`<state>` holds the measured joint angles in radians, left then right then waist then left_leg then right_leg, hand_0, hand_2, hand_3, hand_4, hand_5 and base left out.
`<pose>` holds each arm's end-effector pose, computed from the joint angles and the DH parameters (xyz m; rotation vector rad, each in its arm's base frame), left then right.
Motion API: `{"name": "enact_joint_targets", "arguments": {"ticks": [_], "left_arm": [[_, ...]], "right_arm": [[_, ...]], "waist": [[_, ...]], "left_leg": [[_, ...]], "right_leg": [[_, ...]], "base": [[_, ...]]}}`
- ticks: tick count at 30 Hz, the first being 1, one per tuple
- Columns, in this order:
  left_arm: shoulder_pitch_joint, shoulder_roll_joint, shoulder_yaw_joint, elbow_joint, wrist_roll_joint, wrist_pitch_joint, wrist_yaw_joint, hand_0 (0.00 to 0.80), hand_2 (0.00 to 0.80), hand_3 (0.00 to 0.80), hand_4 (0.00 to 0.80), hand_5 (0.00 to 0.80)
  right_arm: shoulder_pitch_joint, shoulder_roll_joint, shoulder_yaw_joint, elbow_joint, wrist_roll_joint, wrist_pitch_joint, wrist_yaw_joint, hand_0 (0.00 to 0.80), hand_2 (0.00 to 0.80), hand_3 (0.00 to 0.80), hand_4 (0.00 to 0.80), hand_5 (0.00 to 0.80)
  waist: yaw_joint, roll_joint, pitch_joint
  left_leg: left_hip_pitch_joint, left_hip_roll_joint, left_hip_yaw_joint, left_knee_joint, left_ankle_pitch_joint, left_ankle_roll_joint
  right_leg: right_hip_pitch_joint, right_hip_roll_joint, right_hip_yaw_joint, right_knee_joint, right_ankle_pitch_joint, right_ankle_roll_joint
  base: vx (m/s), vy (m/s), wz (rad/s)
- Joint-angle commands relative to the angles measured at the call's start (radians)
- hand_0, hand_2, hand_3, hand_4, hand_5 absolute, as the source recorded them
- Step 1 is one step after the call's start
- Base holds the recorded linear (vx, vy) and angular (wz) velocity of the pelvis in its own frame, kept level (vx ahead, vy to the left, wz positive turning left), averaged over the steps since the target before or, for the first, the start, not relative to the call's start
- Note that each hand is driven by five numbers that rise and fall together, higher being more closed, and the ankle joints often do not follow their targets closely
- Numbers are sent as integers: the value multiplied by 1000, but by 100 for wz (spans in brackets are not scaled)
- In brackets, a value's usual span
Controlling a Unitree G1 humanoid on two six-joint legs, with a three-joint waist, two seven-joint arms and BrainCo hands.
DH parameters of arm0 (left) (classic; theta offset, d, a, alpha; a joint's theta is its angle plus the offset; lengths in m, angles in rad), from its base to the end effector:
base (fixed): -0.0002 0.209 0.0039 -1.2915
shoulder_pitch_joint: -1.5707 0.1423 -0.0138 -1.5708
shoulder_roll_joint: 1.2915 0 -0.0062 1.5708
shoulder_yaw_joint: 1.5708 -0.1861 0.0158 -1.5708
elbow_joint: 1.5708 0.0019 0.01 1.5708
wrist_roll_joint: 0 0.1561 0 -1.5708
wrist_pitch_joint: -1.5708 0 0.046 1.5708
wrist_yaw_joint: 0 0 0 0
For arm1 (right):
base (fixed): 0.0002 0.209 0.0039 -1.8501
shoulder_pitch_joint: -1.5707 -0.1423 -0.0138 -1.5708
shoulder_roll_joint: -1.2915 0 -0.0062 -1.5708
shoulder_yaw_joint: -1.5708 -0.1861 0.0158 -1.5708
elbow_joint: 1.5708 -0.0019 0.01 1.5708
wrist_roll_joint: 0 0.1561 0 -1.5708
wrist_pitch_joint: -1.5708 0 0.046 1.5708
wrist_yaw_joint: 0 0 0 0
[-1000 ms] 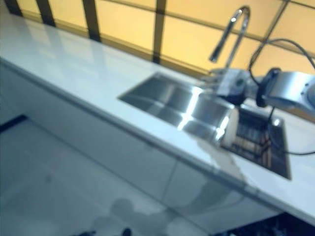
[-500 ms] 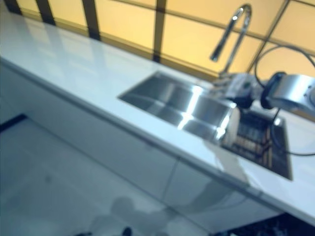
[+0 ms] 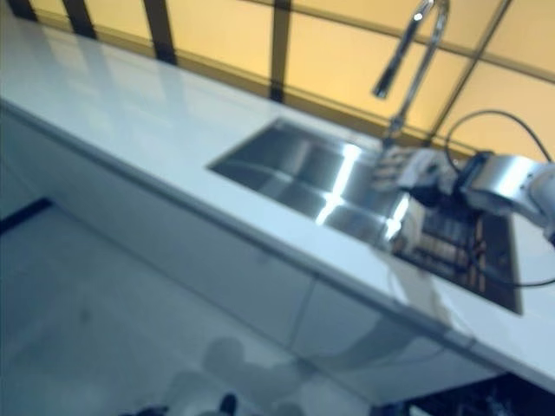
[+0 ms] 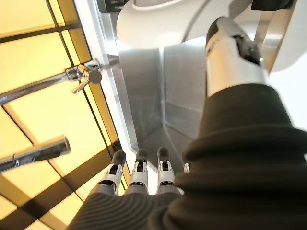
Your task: Take plates into dishwasher
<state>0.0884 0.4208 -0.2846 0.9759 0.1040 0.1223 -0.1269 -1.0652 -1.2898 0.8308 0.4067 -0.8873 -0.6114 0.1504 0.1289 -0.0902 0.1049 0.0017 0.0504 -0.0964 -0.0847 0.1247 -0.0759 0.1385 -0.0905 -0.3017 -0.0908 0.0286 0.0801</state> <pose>0.0823 0.2689 -0.1133 0.5404 1.2615 -0.1831 0.3050 -0.2769 0.2562 -2.3863 -0.2675 0.6554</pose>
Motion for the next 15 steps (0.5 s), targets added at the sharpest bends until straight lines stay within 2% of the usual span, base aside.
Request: {"name": "enact_joint_targets", "arguments": {"ticks": [1,6,15], "left_arm": [[-50,70,-40,-33,27,-6,-9,0,0,0,0,0],[-47,82,-35,-41,30,2,-6,0,0,0,0,0],[-23,75,-12,-45,3,-7,4,0,0,0,0,0]], "right_arm": [[-54,-27,-37,38,39,73,-2,0,0,0,0,0],[-62,-27,-33,61,48,79,-9,0,0,0,0,0],[-86,-33,0,133,36,46,-56,0,0,0,0,0]], "waist": [[47,-21,32],[42,-16,46],[12,-10,41]], "left_leg": [[17,1,61,-3,-42,16],[5,19,67,-3,-32,7],[27,59,113,2,-26,-11]], "right_leg": [[-5,16,-5,42,-21,-1],[-23,26,4,52,-26,-8],[-24,43,39,63,-37,-15]], "base": [[-8,-75,5],[-35,-110,7],[3,-83,-1]]}}
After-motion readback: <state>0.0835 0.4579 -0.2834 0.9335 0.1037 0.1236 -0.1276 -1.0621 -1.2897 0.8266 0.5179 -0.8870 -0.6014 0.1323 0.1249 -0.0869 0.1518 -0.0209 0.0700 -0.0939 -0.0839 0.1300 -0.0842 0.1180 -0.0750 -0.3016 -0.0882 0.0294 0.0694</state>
